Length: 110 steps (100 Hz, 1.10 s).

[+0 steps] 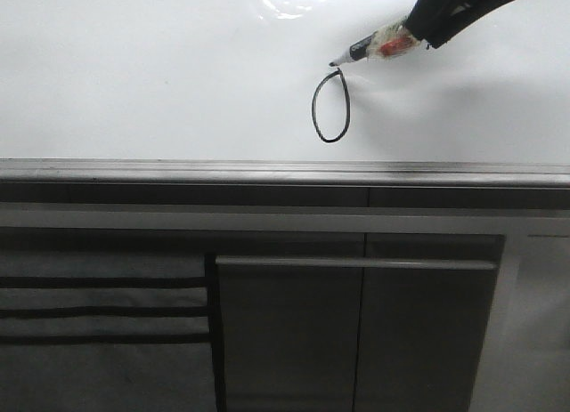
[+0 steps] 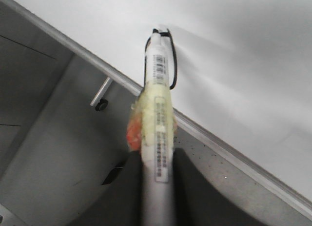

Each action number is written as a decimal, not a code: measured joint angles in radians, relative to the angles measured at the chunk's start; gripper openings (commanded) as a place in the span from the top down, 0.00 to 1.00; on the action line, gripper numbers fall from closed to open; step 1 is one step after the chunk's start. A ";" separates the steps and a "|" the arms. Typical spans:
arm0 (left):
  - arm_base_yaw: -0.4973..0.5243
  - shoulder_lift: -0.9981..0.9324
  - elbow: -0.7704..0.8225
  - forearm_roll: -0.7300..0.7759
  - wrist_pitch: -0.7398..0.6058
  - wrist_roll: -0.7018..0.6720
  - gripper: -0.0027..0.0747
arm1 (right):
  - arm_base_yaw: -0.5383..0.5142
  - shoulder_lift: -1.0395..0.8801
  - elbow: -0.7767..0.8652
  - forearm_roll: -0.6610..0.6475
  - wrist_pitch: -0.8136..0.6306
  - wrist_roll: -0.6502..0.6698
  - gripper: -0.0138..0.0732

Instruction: Write number 0 on whiteboard

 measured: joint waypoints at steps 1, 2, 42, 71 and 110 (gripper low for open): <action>0.000 0.000 0.000 0.000 0.000 0.008 0.42 | 0.004 -0.002 0.000 0.000 0.000 -0.009 0.87; 0.000 0.000 0.000 0.000 0.000 0.012 0.42 | 0.006 -0.005 0.000 0.000 0.003 -0.014 0.87; -0.198 0.126 -0.159 -0.095 0.229 0.438 0.42 | 0.258 -0.247 0.158 0.037 0.134 -0.668 0.87; -0.358 0.311 -0.256 -0.121 0.216 0.498 0.42 | 0.330 -0.256 0.170 0.037 0.134 -0.804 0.87; -0.377 0.421 -0.307 -0.123 0.155 0.516 0.44 | 0.335 -0.256 0.170 0.037 0.134 -0.837 0.87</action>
